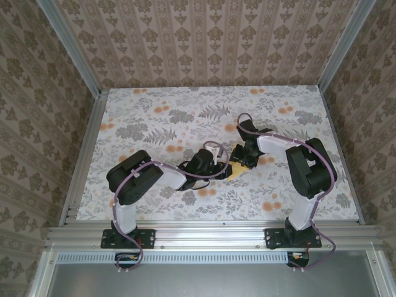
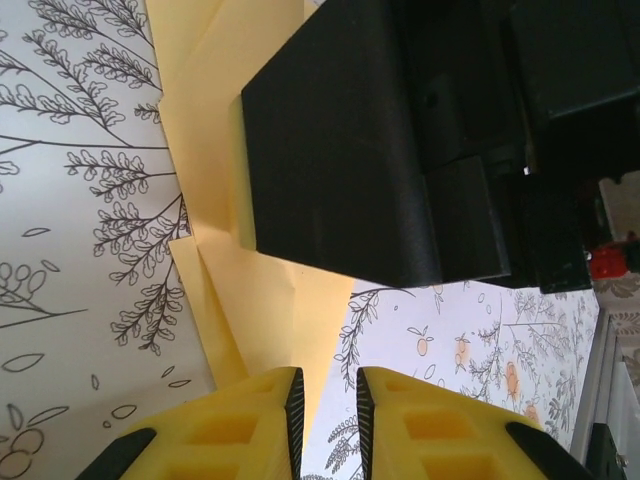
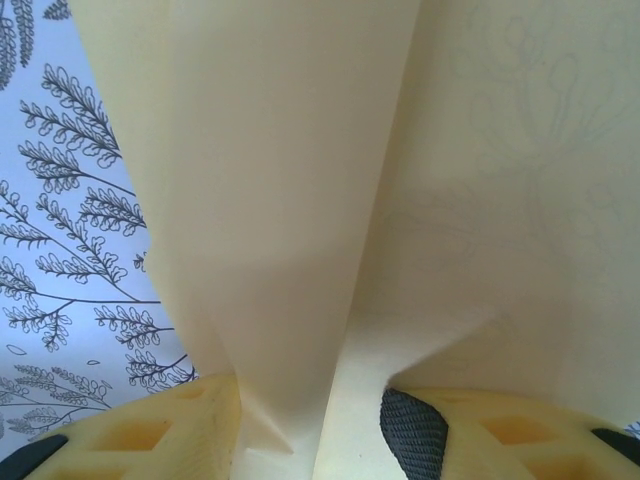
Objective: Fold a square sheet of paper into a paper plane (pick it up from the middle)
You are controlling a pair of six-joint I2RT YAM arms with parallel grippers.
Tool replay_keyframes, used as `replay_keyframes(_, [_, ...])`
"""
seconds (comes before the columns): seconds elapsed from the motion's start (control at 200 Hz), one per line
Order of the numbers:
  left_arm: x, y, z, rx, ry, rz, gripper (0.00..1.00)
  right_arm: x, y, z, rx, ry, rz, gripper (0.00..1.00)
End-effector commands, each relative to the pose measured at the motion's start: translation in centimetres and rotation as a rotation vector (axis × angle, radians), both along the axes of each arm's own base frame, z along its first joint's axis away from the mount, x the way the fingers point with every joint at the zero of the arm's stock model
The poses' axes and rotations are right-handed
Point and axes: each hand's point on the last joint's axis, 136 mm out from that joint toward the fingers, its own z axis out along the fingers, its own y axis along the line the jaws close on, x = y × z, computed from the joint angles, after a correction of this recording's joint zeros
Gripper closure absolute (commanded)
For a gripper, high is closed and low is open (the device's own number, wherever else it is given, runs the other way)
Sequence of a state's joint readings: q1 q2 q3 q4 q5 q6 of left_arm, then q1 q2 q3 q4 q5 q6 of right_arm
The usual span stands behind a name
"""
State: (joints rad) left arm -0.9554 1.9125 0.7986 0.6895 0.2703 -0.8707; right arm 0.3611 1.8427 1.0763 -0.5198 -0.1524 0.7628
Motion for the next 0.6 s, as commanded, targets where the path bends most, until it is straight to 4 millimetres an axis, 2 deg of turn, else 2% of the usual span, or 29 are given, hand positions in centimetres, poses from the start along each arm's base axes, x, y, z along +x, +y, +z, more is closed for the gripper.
replay_keyframes(0.0, [0.0,-1.3,0.8,-0.03,-0.029,-0.035,0.76,-6.0,-4.6,-8.7,-0.238,0.238,0.009,0.48])
replay_keyframes(0.19, [0.1,-2.1,0.5,-0.011,-0.036,-0.052,0.76,-6.0,-4.6,-8.8,-0.242,0.238,0.007,0.48])
replay_keyframes(0.29, [0.1,-2.3,-0.5,0.034,-0.031,-0.06,0.76,-6.0,-4.6,-8.8,-0.243,0.237,0.005,0.48])
replay_keyframes(0.395, [-0.4,-1.8,-1.7,0.071,-0.018,-0.059,0.77,-6.1,-4.6,-8.8,-0.241,0.237,0.004,0.48])
replay_keyframes(0.595, [-1.0,-0.9,-2.8,0.097,0.004,-0.051,0.77,-6.1,-4.6,-8.8,-0.24,0.237,-0.004,0.48])
